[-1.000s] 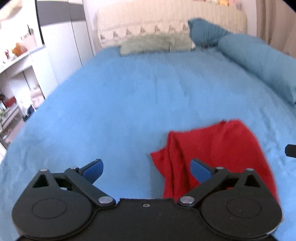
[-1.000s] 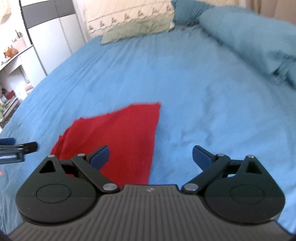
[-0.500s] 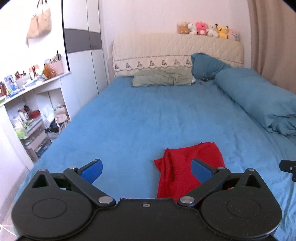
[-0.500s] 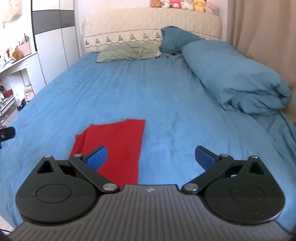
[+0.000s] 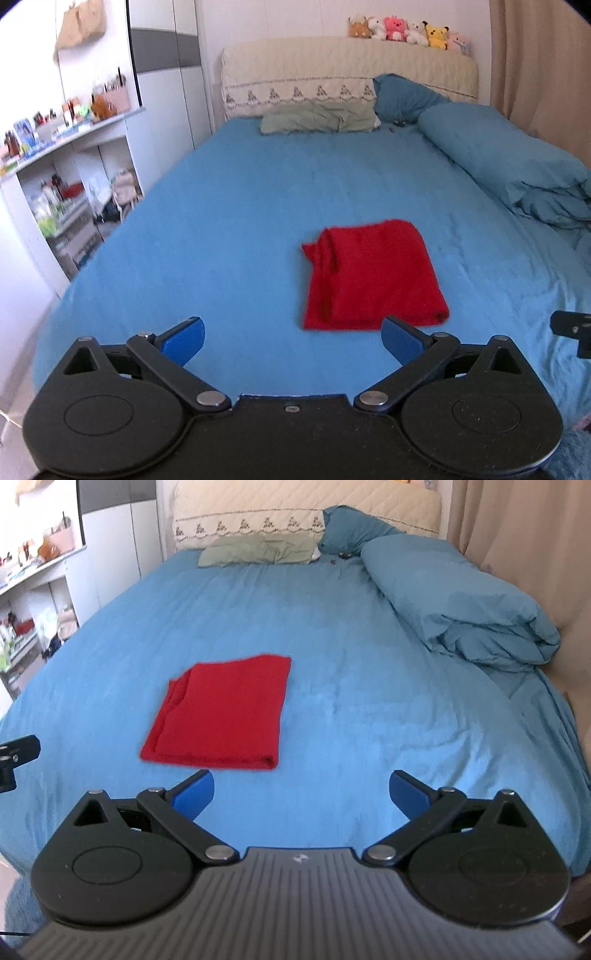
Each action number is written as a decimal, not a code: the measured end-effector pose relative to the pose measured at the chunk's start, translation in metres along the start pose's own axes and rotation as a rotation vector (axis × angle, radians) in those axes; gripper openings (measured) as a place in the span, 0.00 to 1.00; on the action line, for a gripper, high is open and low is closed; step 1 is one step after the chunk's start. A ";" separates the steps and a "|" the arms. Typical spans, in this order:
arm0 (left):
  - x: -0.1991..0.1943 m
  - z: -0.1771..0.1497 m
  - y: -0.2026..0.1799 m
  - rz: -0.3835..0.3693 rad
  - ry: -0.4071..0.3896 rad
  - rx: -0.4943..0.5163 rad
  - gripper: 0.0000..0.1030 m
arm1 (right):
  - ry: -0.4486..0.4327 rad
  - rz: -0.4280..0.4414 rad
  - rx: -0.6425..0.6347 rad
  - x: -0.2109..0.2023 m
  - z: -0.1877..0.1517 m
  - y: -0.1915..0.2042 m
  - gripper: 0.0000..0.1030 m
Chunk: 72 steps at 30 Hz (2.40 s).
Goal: Fold small clothes
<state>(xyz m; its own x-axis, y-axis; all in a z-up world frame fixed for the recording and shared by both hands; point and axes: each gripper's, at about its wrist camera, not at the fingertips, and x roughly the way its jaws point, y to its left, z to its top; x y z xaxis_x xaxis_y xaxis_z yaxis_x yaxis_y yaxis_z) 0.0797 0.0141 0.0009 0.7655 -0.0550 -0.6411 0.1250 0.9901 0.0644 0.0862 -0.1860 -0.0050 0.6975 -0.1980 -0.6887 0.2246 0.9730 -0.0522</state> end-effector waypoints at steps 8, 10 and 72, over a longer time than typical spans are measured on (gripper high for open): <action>-0.011 -0.006 0.001 0.002 -0.011 -0.009 1.00 | 0.002 -0.006 -0.003 -0.011 -0.018 0.006 1.00; -0.013 -0.006 0.000 0.004 -0.017 -0.009 1.00 | -0.002 -0.010 0.001 -0.014 -0.019 0.006 1.00; -0.042 0.002 -0.014 0.060 -0.087 0.010 1.00 | -0.010 0.010 0.046 -0.025 -0.019 -0.006 1.00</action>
<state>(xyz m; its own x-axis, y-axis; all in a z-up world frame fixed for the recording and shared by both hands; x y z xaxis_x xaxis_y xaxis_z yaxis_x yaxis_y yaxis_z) 0.0467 0.0022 0.0283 0.8237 -0.0073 -0.5670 0.0836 0.9905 0.1087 0.0547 -0.1850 -0.0009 0.7067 -0.1893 -0.6817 0.2482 0.9686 -0.0117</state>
